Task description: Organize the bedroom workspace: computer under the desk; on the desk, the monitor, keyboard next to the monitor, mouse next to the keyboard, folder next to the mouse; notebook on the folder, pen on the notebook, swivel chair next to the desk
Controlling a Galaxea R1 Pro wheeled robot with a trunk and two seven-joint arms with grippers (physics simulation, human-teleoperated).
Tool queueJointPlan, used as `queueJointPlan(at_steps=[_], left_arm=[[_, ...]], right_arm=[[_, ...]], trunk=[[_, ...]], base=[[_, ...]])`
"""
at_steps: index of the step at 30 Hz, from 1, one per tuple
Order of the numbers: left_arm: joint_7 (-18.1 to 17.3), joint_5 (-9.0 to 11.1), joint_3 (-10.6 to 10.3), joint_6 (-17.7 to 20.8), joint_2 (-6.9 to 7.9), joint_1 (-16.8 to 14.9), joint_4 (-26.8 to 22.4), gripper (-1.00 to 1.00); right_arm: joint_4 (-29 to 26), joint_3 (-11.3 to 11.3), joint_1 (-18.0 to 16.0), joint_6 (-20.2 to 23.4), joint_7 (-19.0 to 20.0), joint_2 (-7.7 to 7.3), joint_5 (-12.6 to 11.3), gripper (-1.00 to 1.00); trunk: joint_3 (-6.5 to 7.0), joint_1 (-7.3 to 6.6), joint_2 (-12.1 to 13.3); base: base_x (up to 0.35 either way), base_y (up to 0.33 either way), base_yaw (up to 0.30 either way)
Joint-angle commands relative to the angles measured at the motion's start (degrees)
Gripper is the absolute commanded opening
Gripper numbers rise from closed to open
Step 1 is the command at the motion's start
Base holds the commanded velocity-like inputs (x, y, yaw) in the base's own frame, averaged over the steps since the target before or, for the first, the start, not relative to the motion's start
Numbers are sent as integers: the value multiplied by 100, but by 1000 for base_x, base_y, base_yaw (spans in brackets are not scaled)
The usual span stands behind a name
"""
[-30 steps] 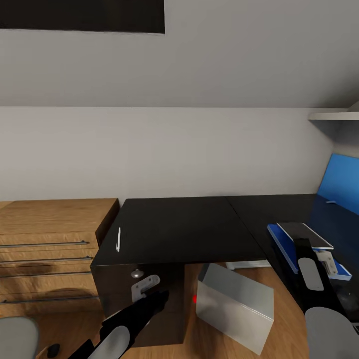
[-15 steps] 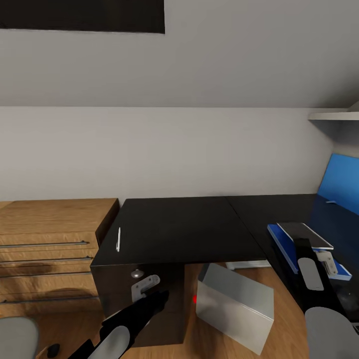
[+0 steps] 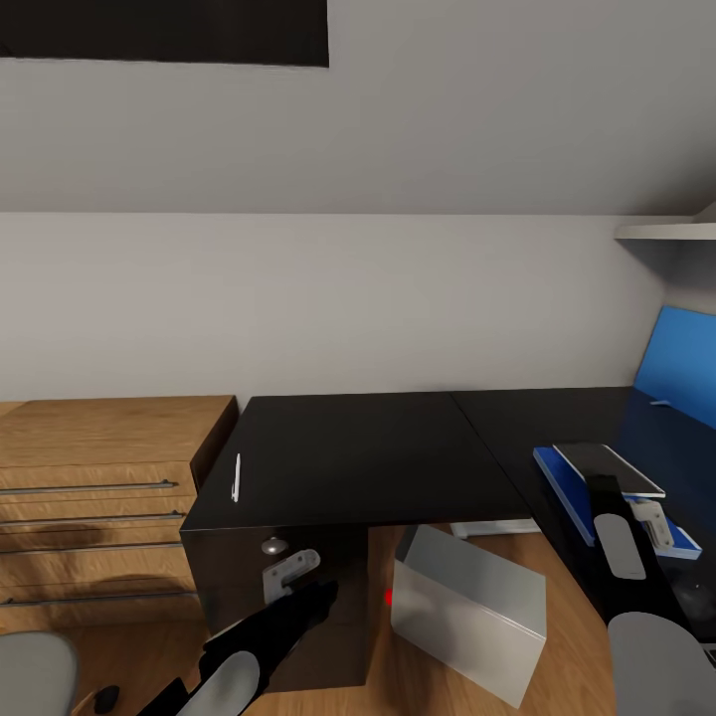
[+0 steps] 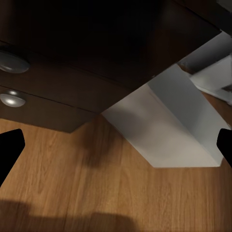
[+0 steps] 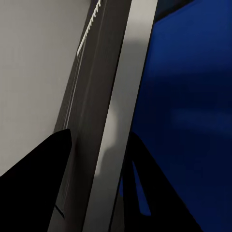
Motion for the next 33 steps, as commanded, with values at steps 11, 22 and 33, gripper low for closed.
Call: queueJointPlan(at_steps=[11, 22, 33], left_arm=[[33, 16, -67, 19, 3, -7, -7, 100], [33, 16, -67, 19, 3, -8, -7, 100], [33, 16, -72, 19, 2, -7, -7, 100]], right_arm=[[-9, 9, -3, -31, -23, -2, -53, 100], [-9, 9, -3, -31, -24, -2, -53, 100], [-9, 9, -3, -31, -24, -2, -53, 100]], trunk=[[-6, 0, -3], [-6, 0, -3], [155, -198, 358]], base=[[0, 0, 0], [0, 0, 0], [0, 0, 0]])
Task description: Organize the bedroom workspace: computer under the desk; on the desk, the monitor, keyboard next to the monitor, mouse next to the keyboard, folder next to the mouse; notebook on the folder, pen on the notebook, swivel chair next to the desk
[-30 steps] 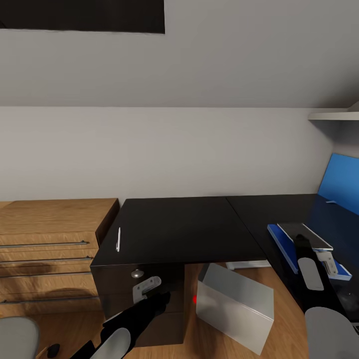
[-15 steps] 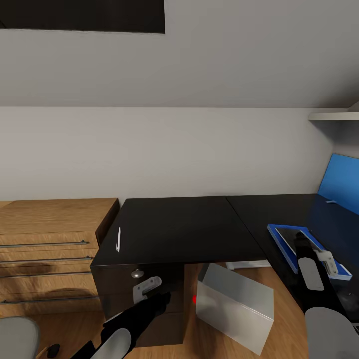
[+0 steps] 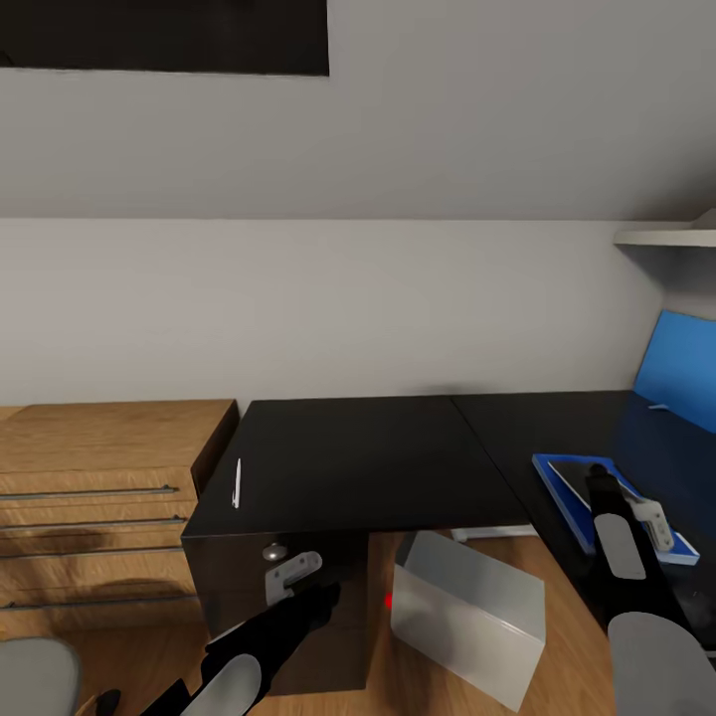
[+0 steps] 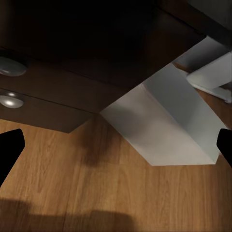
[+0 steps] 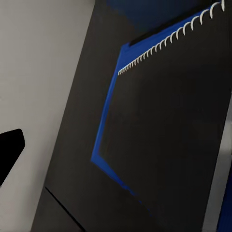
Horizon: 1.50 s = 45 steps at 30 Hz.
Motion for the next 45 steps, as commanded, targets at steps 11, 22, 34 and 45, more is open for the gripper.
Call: queueJointPlan(at_steps=[11, 22, 34, 45], left_arm=[[33, 23, -10, 20, 2, -7, 0, 100], [33, 26, -10, 20, 0, -7, 10, 100], [33, 26, -10, 20, 2, -7, 10, 100], [33, 26, -1, 20, 5, -8, 10, 100]], right_arm=[[-4, 9, -3, -32, -7, 1, -61, 100], [-2, 9, -3, -28, -7, -1, -64, 100], [-2, 9, -3, -23, -7, -2, -69, 100], [-19, 9, -3, 2, 25, -2, -81, 100]], trunk=[[138, -177, 319], [138, -177, 319], [138, -177, 319], [138, -177, 319]], base=[[0, 0, 0], [-74, -38, 0], [-60, -67, 0], [-1, -1, 0]])
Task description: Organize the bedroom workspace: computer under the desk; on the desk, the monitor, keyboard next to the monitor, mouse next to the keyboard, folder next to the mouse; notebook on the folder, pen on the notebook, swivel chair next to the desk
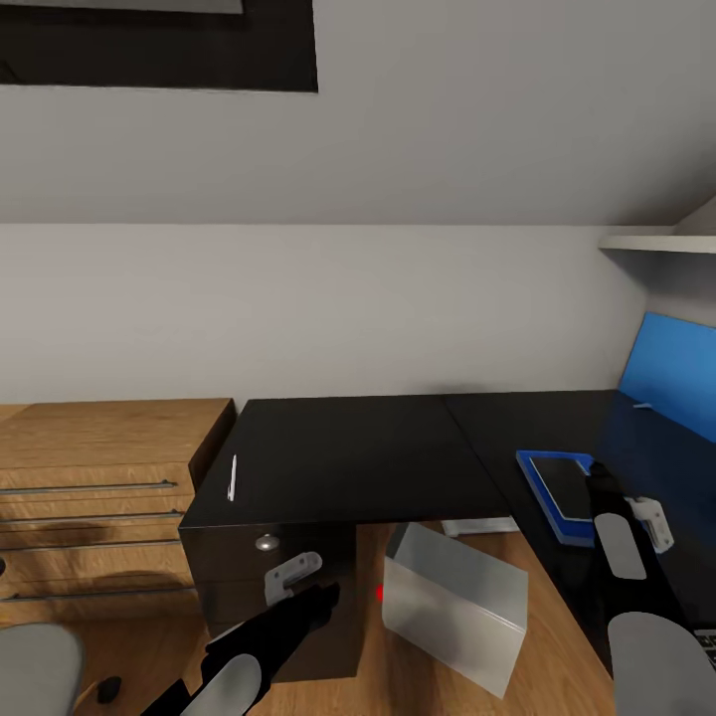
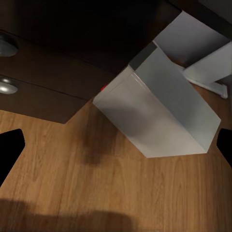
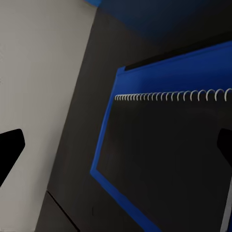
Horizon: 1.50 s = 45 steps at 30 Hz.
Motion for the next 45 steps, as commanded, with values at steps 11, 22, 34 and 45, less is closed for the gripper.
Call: queueJointPlan(at_steps=[11, 22, 34, 45], left_arm=[[36, 8, 1, 18, 3, -6, -7, 100], [35, 8, 1, 19, 3, -6, -7, 100], [35, 8, 3, 20, 3, -6, -7, 100], [39, 3, 2, 20, 3, -6, -7, 100]], right_arm=[[-275, 728, 54, 417, 69, 16, -34, 100], [-1011, 909, 351, 763, 81, 320, -22, 100], [-1135, 964, 369, 731, 111, 576, -33, 100], [-1131, 959, 375, 724, 105, 685, -27, 100]], trunk=[[173, -220, 398], [371, -462, 839], [586, -725, 1320], [748, -923, 1681]], base=[[0, 0, 0], [0, 0, 0], [0, 0, 0], [0, 0, 55]])
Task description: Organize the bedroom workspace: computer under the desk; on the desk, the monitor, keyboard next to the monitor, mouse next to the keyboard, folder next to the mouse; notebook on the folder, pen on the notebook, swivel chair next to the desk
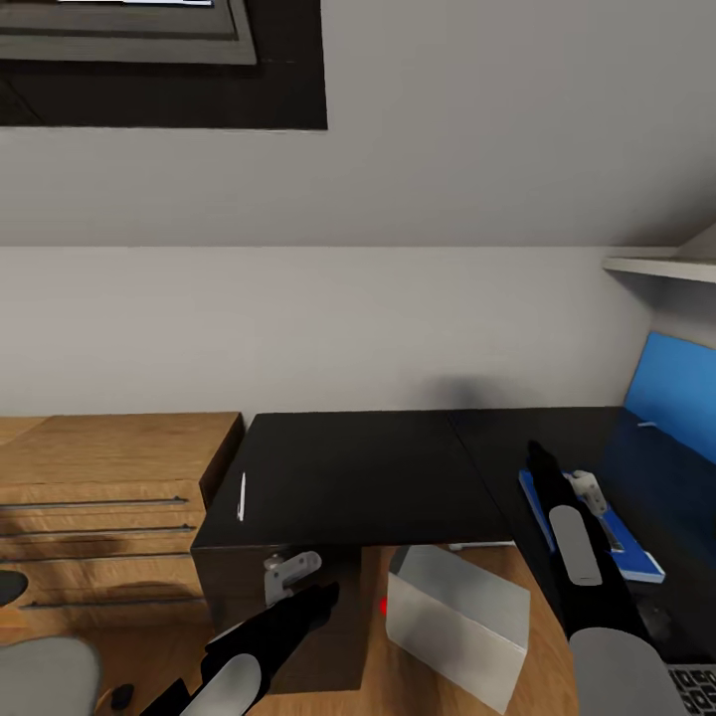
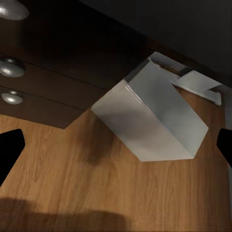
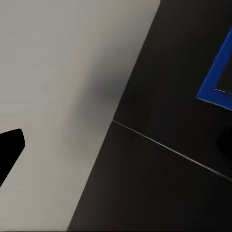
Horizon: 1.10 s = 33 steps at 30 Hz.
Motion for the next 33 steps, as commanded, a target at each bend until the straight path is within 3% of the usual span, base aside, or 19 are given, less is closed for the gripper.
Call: queueJointPlan(at_steps=[1, 12, 18, 26, 30, 31, 33], left_arm=[[34, 15, -9, 20, 3, -9, -6, 100], [34, 15, 43, 21, 9, -9, 18, 100], [29, 14, 232, 28, 18, -9, 39, 100], [27, 15, 428, 39, 27, -9, 46, 100], [32, 13, 440, 42, 28, -9, 46, 100], [35, 8, 446, 45, 32, -9, 47, 100], [35, 6, 446, 45, 34, -9, 47, 100]], right_arm=[[-14, -15, -3, 33, -20, 8, -30, 100], [-32, -16, 42, 30, -19, 13, -30, 100], [-242, -9, 143, 36, 34, 27, -35, 100], [-913, 5, 867, 64, 563, 78, -28, 100], [-1005, 33, 986, 124, 722, 84, -32, 100], [-1150, 423, 1048, 560, 761, 53, 24, 100], [-1238, 614, 1055, 830, 697, -4, 141, 100]], trunk=[[12, -22, 37], [209, -264, 478], [317, -396, 719], [460, -572, 1040], [532, -659, 1200], [550, -681, 1240], [586, -725, 1321]], base=[[0, 0, 234], [0, 0, 241], [0, 0, 76], [0, 0, 12], [0, 0, 2], [0, 0, 0], [0, 0, 0]])
